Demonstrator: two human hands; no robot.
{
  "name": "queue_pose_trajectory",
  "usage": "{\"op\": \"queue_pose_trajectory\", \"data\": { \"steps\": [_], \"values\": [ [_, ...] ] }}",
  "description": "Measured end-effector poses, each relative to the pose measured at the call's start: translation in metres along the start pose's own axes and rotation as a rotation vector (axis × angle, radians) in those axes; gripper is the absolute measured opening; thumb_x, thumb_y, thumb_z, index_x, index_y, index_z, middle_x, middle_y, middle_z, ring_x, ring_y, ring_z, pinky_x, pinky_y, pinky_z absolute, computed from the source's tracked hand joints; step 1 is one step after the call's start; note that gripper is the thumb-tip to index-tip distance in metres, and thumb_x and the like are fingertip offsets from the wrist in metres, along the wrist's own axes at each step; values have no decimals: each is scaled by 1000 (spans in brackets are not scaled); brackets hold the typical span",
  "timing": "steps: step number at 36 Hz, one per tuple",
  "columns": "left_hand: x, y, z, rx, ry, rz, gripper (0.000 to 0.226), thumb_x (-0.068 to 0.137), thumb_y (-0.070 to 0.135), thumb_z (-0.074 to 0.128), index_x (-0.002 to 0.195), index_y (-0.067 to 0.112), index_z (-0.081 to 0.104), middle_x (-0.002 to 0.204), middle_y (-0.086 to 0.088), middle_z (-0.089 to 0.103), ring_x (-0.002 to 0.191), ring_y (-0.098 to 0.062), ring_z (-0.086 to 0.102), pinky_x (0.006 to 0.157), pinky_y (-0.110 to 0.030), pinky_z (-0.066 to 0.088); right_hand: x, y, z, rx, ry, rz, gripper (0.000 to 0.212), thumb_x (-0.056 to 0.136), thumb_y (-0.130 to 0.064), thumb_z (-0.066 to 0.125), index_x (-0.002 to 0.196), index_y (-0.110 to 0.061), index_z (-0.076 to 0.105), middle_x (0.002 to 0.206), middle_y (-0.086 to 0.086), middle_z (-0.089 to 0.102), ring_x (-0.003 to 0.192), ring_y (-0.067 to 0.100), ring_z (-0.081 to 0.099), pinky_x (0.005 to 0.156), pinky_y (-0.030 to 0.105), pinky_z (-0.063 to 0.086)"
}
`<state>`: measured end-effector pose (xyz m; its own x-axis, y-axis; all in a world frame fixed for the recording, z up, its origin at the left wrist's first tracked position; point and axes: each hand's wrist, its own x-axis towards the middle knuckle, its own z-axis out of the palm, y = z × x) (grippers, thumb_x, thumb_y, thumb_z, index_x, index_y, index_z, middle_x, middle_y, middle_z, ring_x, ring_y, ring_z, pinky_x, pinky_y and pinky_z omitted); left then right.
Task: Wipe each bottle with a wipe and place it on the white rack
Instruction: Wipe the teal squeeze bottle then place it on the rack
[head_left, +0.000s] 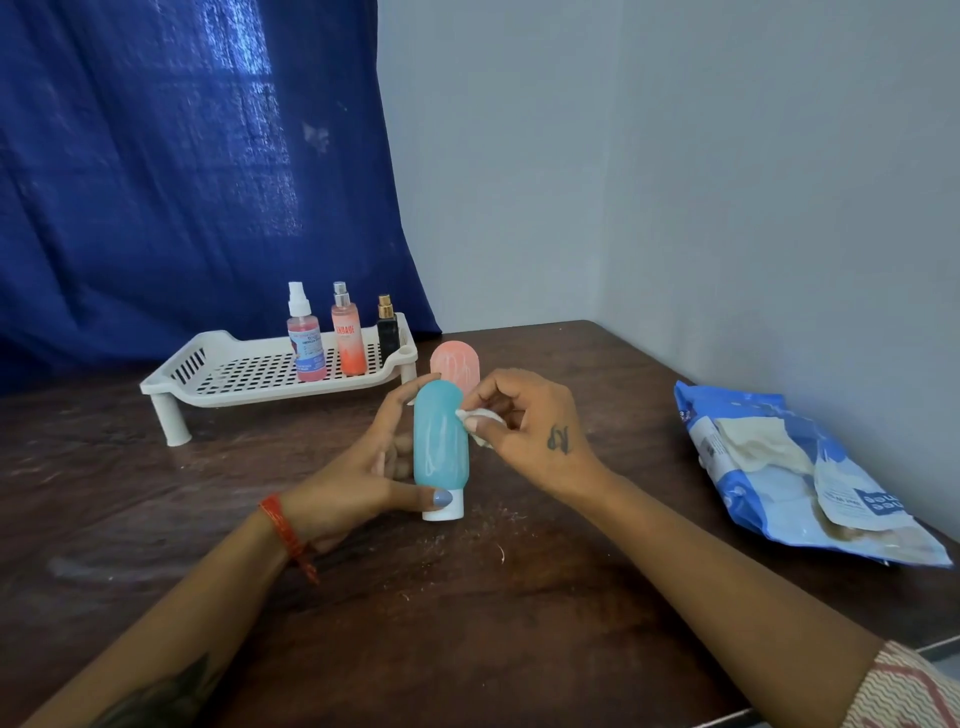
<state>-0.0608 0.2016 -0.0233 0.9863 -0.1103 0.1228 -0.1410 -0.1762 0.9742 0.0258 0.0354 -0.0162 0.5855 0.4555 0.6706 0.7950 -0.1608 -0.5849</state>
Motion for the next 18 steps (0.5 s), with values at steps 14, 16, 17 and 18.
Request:
{"op": "queue_pose_trajectory", "data": {
  "steps": [14,16,17,18],
  "values": [
    [1,0,-1,10,-1,-12,105,64,-2,74,137,51,21,129,-12,57,111,-27,62,89,-38,53,-1,-1,-3,28,-35,76,7,77,-9,73,76,-14,69,79,-4,66,72,8,63,68,18,54],
    [0,1,-1,13,4,-7,104,64,-1,75,136,53,22,129,-11,56,111,-26,62,91,-39,53,-1,-1,-2,20,7,35,4,78,-11,73,78,-13,69,81,-4,66,73,8,62,66,15,53],
    [0,1,-1,15,7,-3,104,63,-1,75,135,53,22,130,-11,55,111,-25,62,92,-40,52,-1,-1,-2,21,22,15,4,78,-12,73,79,-13,69,81,-5,66,73,8,62,66,13,52],
    [0,2,0,22,12,3,104,63,0,75,135,53,23,130,-9,55,111,-25,63,93,-41,52,0,-1,-1,23,29,-3,4,77,-12,73,79,-13,70,81,-6,65,73,7,62,65,11,50]
  ]
}}
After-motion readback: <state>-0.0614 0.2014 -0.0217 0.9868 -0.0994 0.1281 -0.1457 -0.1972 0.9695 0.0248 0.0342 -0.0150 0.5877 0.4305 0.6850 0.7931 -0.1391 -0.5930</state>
